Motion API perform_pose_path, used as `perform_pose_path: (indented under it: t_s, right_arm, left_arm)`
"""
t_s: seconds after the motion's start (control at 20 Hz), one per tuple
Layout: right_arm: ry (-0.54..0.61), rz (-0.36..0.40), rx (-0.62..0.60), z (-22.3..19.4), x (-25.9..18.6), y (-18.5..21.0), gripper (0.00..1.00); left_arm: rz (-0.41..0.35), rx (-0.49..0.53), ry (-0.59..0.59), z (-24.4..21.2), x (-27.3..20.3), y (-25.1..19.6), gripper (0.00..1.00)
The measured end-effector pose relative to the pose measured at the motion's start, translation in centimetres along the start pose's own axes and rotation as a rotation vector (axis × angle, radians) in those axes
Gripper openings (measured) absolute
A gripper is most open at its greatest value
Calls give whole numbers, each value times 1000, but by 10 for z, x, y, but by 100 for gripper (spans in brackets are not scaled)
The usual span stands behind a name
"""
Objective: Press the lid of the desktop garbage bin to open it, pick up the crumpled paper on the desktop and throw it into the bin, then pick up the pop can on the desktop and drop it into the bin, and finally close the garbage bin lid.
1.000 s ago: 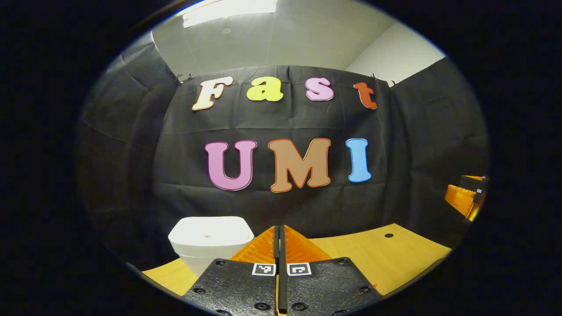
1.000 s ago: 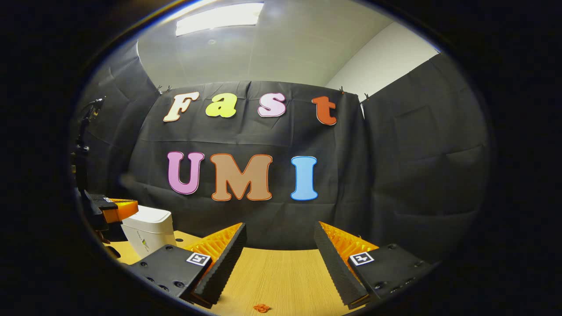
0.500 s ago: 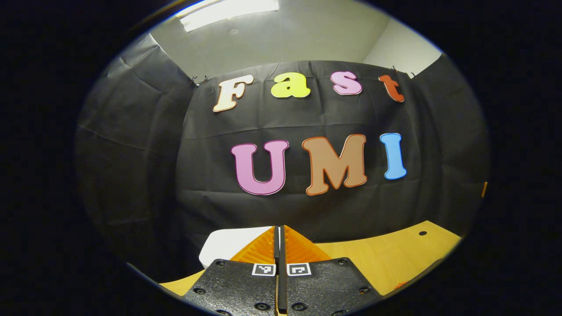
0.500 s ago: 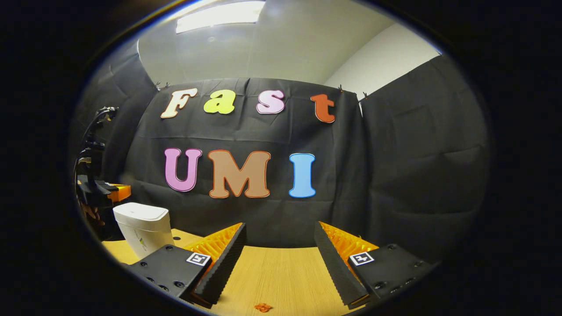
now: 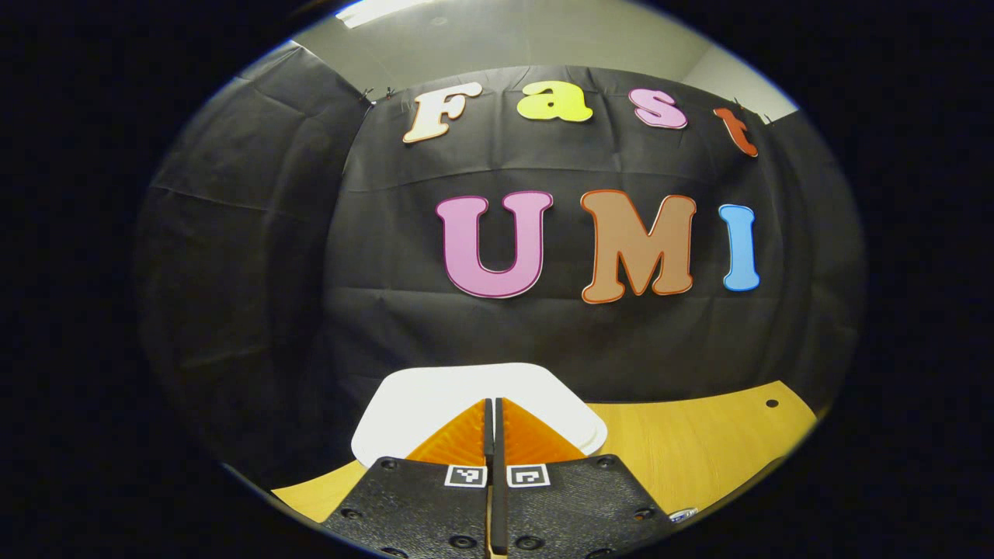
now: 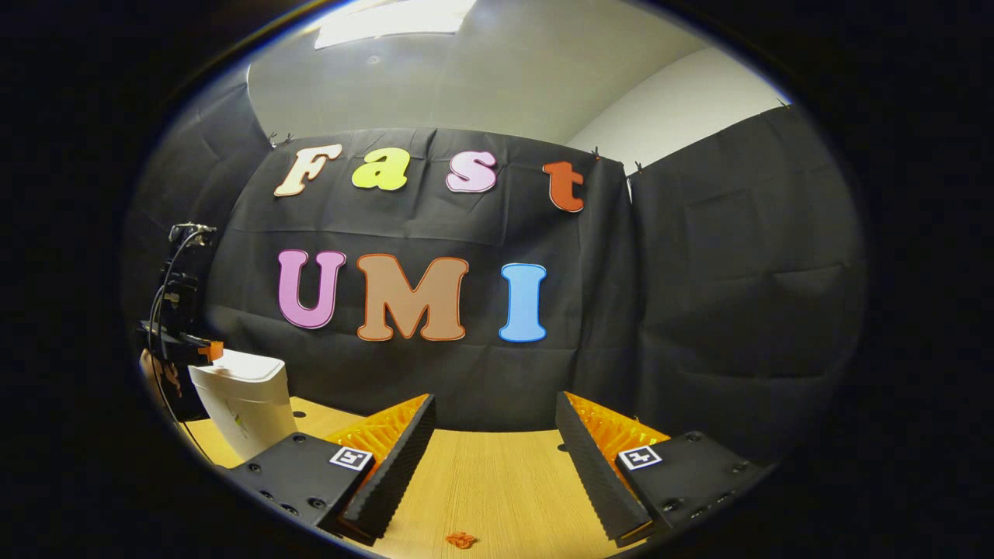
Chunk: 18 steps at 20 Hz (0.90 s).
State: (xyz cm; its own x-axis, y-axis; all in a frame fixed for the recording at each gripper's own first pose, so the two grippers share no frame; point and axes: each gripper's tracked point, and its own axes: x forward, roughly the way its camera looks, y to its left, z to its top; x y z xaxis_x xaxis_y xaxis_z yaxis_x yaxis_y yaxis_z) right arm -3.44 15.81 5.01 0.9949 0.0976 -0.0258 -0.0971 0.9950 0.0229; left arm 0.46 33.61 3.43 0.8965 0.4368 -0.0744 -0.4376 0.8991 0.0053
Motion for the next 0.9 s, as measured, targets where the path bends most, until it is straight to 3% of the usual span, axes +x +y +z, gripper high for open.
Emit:
perform_pose_path:
  t_s: [0.2, 0.6, 0.9]
  right_arm:
    - [13, 3, -15, -3, 2, 4, 99]
    - [10, 32, -40, 1, 2, 7, 99]
    - [-14, 19, -22, 8, -1, -4, 99]
  left_arm:
    - [9, -14, 49, -22, 5, 3, 0]
    - [58, 13, -3, -30, 5, 4, 0]
    - [60, 85, -91, -9, 2, 3, 0]
